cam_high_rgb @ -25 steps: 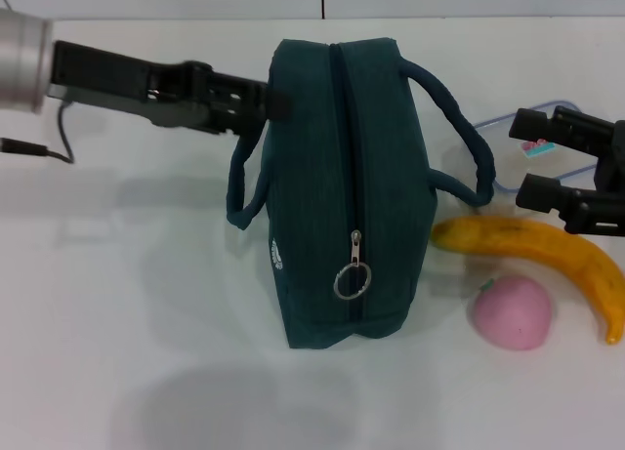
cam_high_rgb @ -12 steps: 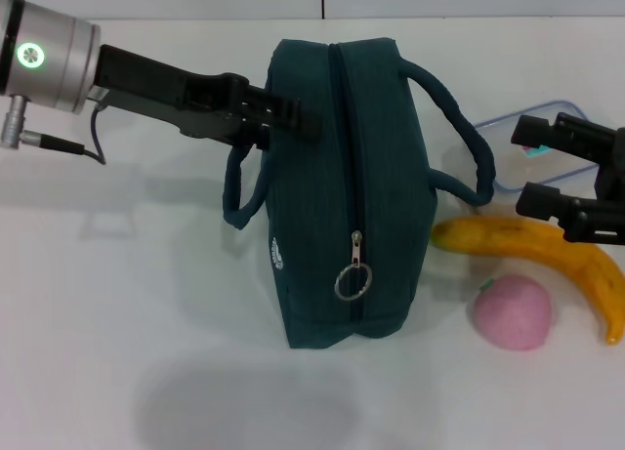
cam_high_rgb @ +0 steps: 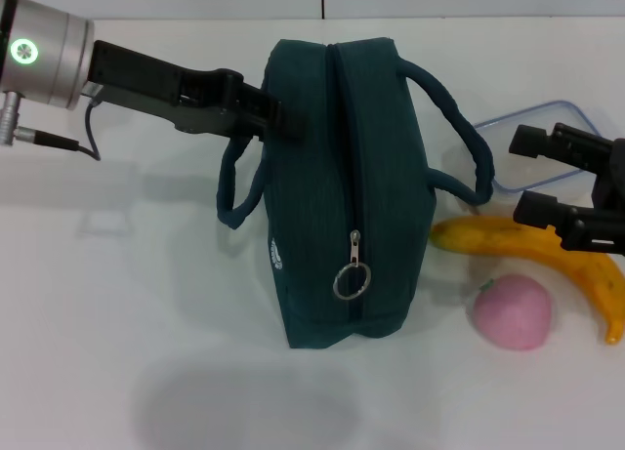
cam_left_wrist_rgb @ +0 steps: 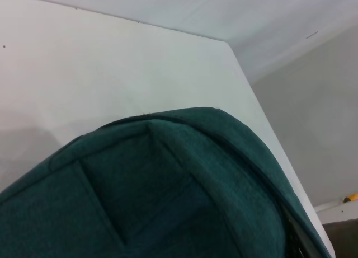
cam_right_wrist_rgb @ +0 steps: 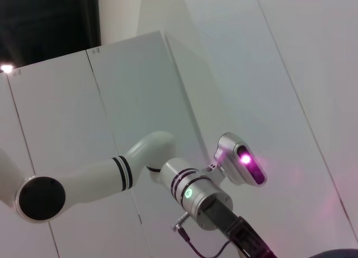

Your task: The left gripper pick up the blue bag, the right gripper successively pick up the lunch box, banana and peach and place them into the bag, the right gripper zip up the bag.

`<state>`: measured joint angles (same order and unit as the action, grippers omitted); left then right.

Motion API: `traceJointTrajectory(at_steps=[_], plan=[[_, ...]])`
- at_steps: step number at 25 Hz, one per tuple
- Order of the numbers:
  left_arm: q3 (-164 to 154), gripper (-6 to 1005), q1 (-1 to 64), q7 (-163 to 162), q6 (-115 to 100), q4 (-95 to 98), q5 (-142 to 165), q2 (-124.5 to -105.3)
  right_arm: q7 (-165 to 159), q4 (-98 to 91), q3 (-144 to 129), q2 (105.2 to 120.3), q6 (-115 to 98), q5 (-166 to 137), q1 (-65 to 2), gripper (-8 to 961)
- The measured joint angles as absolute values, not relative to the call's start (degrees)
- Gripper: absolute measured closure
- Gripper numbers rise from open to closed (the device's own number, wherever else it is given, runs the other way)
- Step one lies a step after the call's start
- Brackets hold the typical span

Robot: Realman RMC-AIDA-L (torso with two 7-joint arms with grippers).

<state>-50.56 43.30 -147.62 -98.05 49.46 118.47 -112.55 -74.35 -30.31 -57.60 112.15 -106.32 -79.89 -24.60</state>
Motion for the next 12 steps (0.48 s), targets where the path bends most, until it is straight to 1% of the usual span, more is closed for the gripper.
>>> traceJointTrajectory(at_steps=[6, 9, 12], plan=[[-50.5, 621, 43.3, -147.9, -97.8, 49.4, 118.6, -112.7, -74.3, -29.3, -57.6, 112.25, -106.3, -79.9, -24.5, 132], [-50.4, 820, 43.3, -148.0, -97.6, 49.4, 118.7, -112.66, -74.1, -28.8, -57.4, 112.25, -106.4, -79.9, -24.2, 134], [-50.4, 859, 43.2, -148.0, -97.3, 49.4, 118.7, -112.6, -74.0, -28.8, -57.3, 112.27, -106.4, -79.9, -23.8, 136]])
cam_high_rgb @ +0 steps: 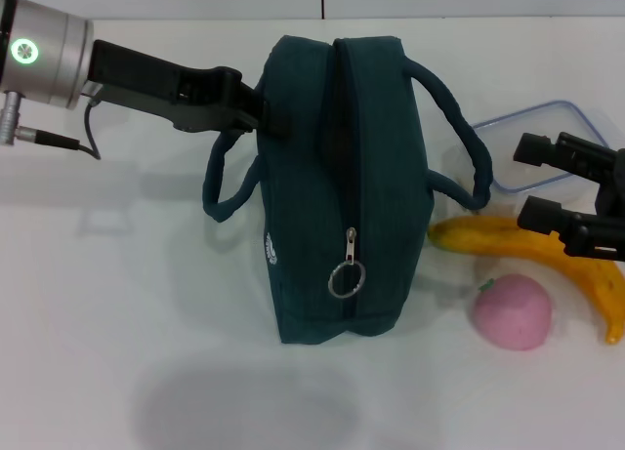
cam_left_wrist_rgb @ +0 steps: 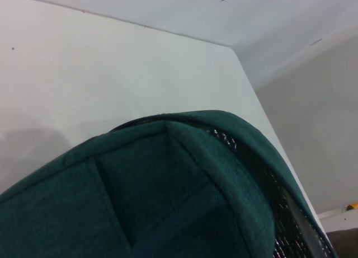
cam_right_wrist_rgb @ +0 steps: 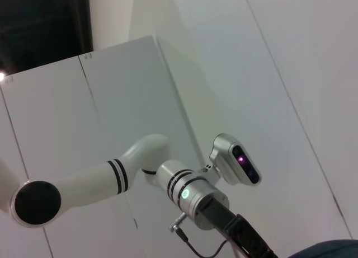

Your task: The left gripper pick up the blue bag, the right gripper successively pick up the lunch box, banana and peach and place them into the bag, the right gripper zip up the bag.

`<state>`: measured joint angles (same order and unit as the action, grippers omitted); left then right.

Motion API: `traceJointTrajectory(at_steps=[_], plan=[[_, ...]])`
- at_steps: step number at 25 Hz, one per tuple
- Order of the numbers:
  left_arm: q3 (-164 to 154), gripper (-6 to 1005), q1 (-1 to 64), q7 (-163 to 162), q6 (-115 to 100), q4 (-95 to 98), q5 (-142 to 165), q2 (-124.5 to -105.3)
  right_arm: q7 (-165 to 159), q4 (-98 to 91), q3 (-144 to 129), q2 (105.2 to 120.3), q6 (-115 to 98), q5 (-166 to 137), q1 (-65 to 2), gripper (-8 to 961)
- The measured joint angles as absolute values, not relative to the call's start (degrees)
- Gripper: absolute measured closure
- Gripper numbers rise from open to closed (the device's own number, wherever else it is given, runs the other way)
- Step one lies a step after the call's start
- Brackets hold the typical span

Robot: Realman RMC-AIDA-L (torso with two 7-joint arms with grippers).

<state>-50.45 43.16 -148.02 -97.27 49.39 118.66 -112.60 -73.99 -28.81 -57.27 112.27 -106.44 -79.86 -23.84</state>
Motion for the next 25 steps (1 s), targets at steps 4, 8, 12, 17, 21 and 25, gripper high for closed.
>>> traceJointTrajectory(at_steps=[4, 8, 12, 17, 21, 25], plan=[[-50.4, 911, 43.1, -148.1, -97.1, 49.4, 118.7, -112.68, -73.9, -28.4, -57.1, 112.43, -106.3, -79.5, -23.5, 140], [-50.2, 963, 42.9, -148.2, -97.1, 49.4, 118.4, -112.9, -73.8, -25.8, -52.5, 113.58, -105.4, -79.2, -23.4, 143], [-49.4, 962, 42.1, -148.0, -97.1, 49.4, 118.2, -113.02, -73.8, -19.5, -40.0, 114.94, -103.0, -79.1, -23.0, 146], [-48.9, 960, 41.2, -147.6, -97.0, 49.4, 117.7, -113.23, -74.2, -11.6, -26.9, 115.14, -98.5, -79.1, -22.0, 150], [-48.8, 959, 40.0, -146.5, -97.0, 49.4, 115.4, -113.4, -74.4, -5.8, -19.2, 115.26, -93.3, -79.1, -21.8, 153], [-48.3, 958, 39.0, -144.7, -96.9, 49.4, 112.7, -113.88, -74.4, -1.4, -13.8, 115.37, -86.7, -79.2, -21.9, 180]])
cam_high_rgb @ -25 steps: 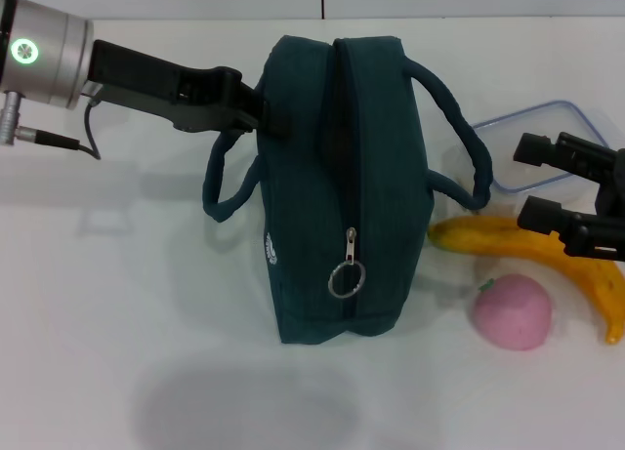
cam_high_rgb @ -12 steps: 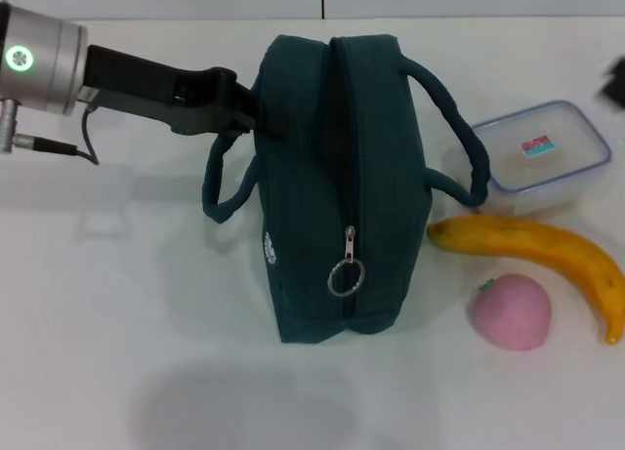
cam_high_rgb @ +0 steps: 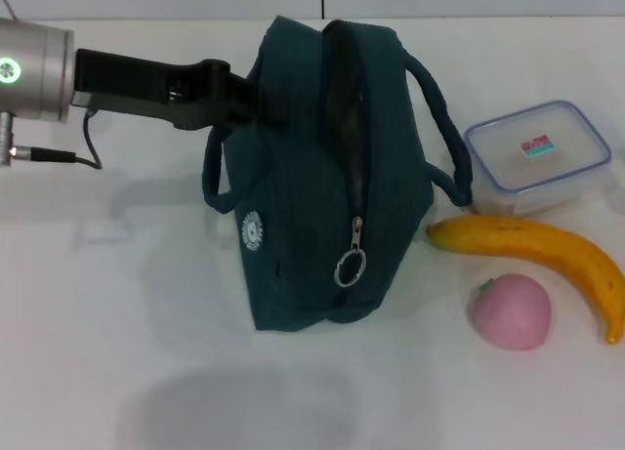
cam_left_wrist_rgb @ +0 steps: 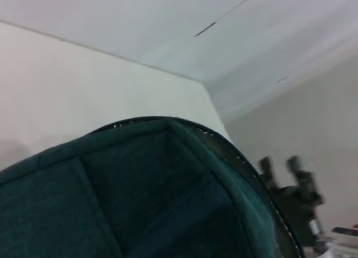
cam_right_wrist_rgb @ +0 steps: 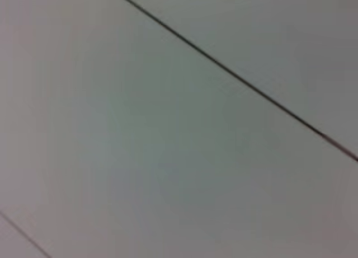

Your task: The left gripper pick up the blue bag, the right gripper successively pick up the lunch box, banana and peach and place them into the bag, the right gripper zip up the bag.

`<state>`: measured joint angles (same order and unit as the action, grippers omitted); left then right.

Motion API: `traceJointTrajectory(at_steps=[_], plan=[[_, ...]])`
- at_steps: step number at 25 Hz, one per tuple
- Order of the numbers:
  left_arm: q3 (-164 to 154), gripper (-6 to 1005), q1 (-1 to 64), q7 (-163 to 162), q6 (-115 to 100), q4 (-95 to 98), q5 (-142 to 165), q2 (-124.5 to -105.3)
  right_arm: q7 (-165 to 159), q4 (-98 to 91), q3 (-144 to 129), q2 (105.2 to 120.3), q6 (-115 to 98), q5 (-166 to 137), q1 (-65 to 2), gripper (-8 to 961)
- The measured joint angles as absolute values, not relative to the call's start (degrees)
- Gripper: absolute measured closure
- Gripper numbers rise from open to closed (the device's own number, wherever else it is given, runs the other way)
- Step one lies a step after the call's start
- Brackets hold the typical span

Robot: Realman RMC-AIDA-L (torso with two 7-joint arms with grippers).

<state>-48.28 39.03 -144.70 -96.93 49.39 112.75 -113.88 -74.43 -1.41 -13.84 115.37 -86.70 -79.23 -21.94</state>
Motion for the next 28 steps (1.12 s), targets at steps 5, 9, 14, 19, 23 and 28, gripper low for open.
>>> traceJointTrajectory(at_steps=[5, 9, 14, 19, 23, 28], plan=[[-48.2, 959, 38.3, -143.7, -97.0, 49.4, 112.1, -113.97, -77.4, -1.0, -14.3, 115.39, -77.8, -79.8, -23.3, 244], [-48.3, 959, 38.2, -143.1, -97.3, 49.4, 112.1, -114.17, -84.3, -1.4, -16.7, 115.32, -69.8, -79.9, -25.3, 295], [-48.4, 958, 38.1, -142.1, -97.4, 49.4, 112.1, -114.27, -89.6, -1.6, -22.7, 115.3, -64.4, -79.9, -28.5, 286], [-48.4, 958, 38.0, -141.9, -97.4, 49.4, 112.1, -114.36, -89.8, -1.0, -23.5, 115.56, -63.8, -79.9, -29.8, 284], [-48.3, 958, 37.9, -141.8, -97.4, 49.4, 112.1, -114.42, -89.9, -1.1, -23.7, 115.68, -63.6, -79.8, -30.1, 289], [-48.3, 958, 37.9, -141.8, -97.4, 49.4, 112.1, -114.43, -89.9, -1.0, -23.7, 115.67, -63.5, -79.7, -30.5, 287]])
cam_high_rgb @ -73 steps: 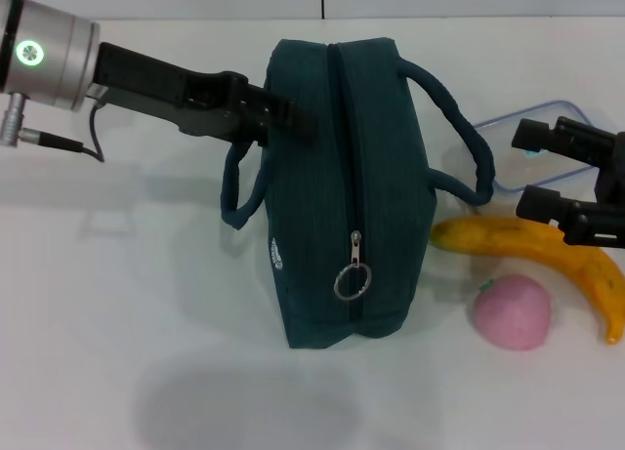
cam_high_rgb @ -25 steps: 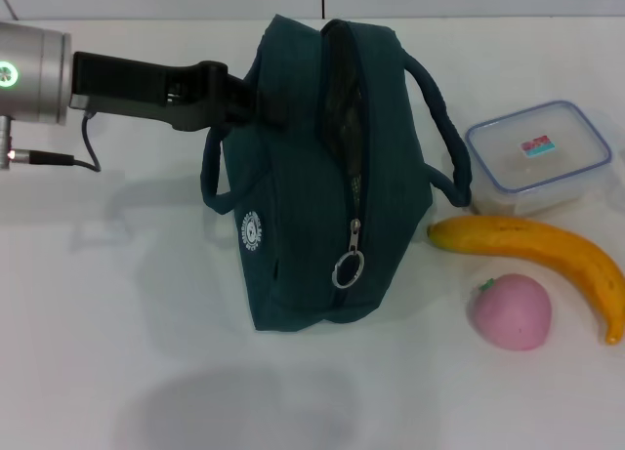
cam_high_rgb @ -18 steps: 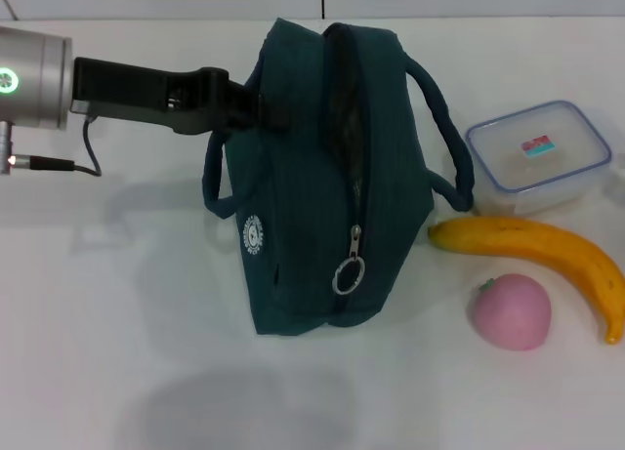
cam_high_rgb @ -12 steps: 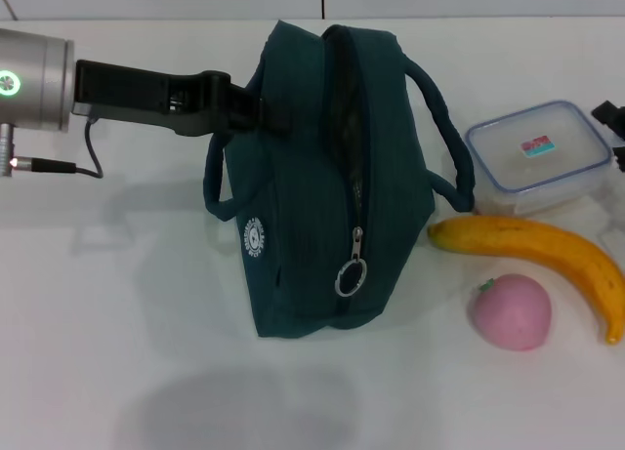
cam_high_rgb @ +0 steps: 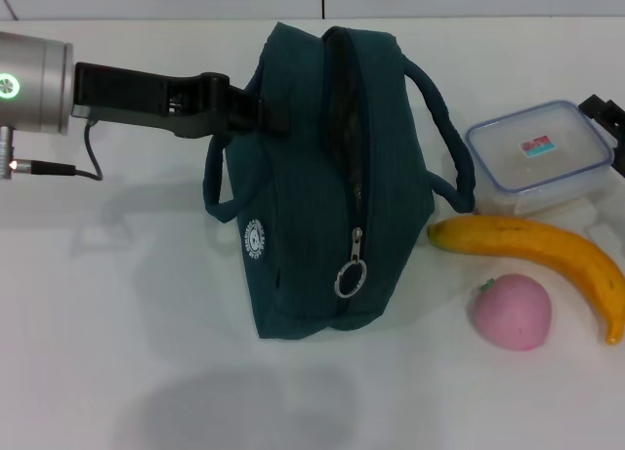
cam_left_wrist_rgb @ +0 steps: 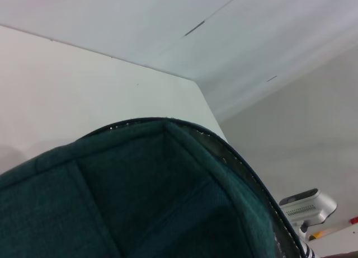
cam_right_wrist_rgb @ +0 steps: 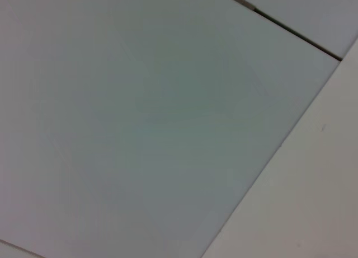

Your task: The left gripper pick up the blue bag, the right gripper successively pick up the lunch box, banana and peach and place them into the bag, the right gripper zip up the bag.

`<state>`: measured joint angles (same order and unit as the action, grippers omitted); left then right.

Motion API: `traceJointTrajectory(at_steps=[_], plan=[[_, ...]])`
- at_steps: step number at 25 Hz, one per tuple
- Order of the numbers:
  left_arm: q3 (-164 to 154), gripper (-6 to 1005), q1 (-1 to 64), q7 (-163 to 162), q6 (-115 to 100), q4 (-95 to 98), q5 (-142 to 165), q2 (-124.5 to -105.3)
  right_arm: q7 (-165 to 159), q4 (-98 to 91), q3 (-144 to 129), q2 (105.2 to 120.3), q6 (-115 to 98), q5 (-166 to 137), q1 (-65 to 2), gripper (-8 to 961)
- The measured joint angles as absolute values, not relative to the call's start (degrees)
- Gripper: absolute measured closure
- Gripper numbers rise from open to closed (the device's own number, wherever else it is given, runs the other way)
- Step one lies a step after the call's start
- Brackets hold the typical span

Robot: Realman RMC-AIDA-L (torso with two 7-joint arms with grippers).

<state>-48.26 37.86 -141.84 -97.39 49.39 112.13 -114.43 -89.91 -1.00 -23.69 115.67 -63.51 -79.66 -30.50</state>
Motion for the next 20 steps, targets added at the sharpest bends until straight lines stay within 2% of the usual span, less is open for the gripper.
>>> traceJointTrajectory(at_steps=[11, 16, 20], plan=[[-48.3, 958, 37.7, -141.5, -97.3, 49.4, 112.2, -114.44, -90.9, -0.9, -22.9, 115.93, -63.6, -79.1, -30.3, 295], [-48.4, 958, 37.6, -141.4, -97.4, 49.4, 112.2, -114.51, -90.9, -0.9, -23.1, 115.93, -63.6, -79.1, -30.1, 425], [-48.5, 958, 37.6, -141.2, -97.4, 49.4, 112.2, -114.59, -90.9, -0.9, -23.4, 115.92, -64.1, -79.2, -30.1, 579]])
